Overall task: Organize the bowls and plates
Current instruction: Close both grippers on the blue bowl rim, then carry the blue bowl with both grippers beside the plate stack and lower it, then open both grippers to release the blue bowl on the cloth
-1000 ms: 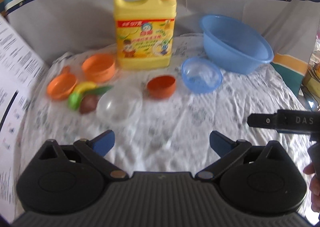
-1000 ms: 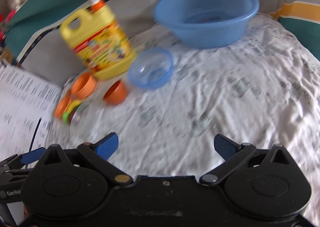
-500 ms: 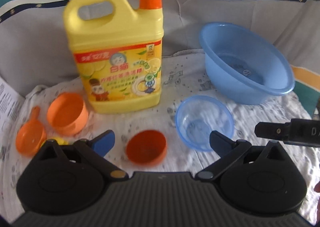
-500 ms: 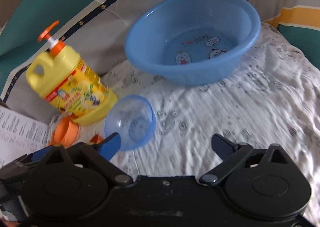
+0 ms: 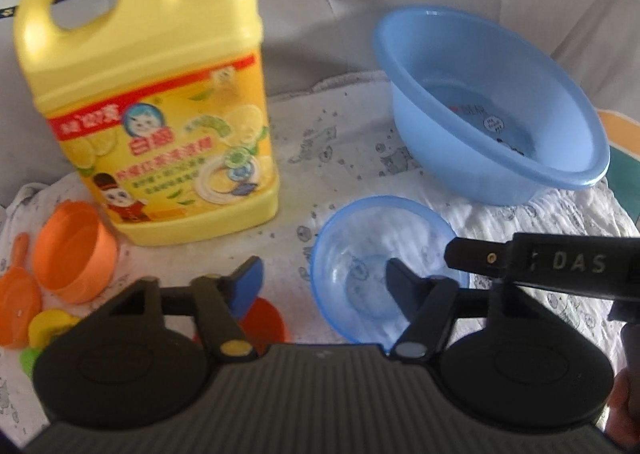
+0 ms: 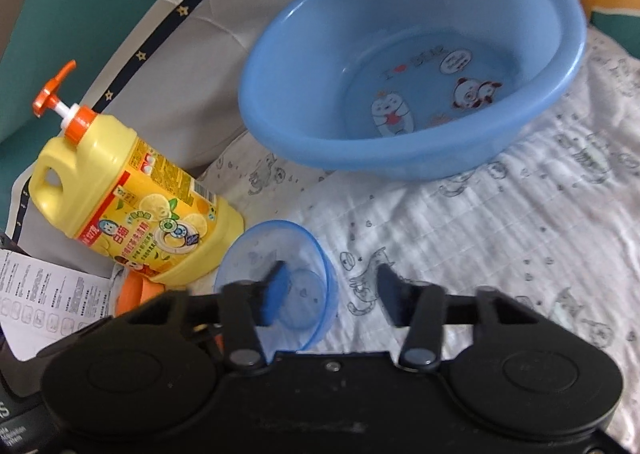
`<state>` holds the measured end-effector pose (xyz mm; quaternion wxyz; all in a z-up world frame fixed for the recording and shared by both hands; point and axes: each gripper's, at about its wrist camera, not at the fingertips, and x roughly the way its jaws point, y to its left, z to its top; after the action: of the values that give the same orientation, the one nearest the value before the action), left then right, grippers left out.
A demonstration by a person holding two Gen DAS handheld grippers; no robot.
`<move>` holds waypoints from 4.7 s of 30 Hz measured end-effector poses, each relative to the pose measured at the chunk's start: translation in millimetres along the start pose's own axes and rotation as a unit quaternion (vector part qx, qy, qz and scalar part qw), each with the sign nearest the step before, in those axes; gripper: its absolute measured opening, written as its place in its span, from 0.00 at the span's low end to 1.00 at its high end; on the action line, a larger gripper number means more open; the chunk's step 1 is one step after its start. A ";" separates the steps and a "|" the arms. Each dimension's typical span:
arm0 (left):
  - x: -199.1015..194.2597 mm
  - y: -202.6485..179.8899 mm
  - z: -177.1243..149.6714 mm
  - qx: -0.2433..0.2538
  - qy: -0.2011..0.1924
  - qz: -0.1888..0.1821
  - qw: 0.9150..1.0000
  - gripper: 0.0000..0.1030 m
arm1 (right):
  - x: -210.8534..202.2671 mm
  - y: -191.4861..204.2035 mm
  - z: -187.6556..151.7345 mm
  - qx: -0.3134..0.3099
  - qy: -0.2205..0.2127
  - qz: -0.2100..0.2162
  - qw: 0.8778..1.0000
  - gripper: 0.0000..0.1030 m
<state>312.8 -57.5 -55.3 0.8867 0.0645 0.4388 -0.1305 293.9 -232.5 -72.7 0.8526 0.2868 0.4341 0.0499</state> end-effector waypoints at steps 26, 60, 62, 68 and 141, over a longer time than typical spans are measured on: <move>-62.2 -30.0 -57.5 -0.025 0.029 -0.022 0.999 0.33 | -70.1 -7.3 -55.5 -0.037 0.017 -0.006 0.999 0.09; -193.9 -48.8 -219.3 -0.072 0.068 -0.053 0.994 0.37 | -208.0 -11.2 -198.7 -0.133 0.072 -0.009 0.988 0.11; -193.8 -50.4 -221.9 -0.071 0.072 -0.054 0.993 0.37 | -206.5 -12.2 -198.7 -0.133 0.074 -0.010 0.988 0.11; -188.0 -51.8 -228.9 -0.075 0.088 -0.058 0.992 0.37 | -201.6 -16.4 -198.7 -0.125 0.082 -0.012 0.989 0.12; -197.7 51.5 -217.2 -0.154 0.012 0.046 0.987 1.00 | -172.2 4.5 -169.2 -0.114 0.059 -0.069 0.989 1.00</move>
<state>47.4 76.0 -29.9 0.8860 -0.0510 0.4604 -0.0197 58.1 -210.9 -25.4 0.8542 0.1537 0.4934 0.0570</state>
